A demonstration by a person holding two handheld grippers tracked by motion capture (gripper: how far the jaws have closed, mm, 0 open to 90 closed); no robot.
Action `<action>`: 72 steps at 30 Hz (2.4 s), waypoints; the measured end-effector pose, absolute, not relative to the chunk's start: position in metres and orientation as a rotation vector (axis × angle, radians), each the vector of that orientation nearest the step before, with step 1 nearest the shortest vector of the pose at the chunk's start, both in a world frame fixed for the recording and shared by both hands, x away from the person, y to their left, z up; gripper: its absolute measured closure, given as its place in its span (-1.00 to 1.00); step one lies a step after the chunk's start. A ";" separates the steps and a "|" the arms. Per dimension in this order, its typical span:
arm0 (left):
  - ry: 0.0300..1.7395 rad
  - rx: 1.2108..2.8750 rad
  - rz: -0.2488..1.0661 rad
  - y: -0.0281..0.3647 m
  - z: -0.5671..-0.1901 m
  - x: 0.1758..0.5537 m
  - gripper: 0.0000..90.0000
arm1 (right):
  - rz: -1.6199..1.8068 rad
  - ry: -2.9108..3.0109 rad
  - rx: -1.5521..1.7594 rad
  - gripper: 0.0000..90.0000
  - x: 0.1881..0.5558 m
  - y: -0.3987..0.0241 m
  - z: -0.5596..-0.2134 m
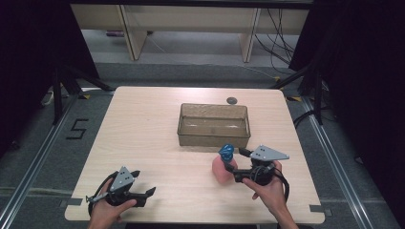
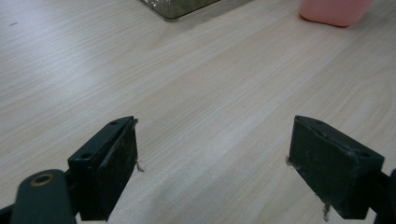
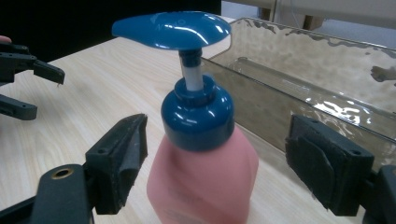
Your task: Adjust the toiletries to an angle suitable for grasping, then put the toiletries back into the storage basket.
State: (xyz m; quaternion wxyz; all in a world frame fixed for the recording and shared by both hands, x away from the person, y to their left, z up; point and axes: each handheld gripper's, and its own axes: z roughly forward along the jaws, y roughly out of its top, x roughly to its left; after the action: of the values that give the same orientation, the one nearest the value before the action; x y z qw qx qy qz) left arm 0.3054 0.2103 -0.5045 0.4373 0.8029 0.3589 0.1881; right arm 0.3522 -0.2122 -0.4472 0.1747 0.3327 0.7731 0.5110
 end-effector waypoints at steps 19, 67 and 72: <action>0.863 2.014 0.473 0.212 -0.502 0.305 -0.66 | 1.473 2.203 0.940 -0.44 0.368 -0.198 -0.451; 0.874 1.972 0.465 0.210 -0.503 0.304 -0.66 | 1.464 2.122 0.891 0.19 0.372 -0.188 -0.409; 0.875 1.976 0.462 0.210 -0.504 0.303 -0.66 | 1.463 2.119 0.903 0.19 0.377 -0.193 -0.398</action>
State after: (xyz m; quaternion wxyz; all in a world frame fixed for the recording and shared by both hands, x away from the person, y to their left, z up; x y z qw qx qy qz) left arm 0.3031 0.2099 -0.5037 0.4491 0.7989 0.3537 0.1869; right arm 0.3775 -0.1926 -0.3980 0.2052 0.3239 0.7600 0.5248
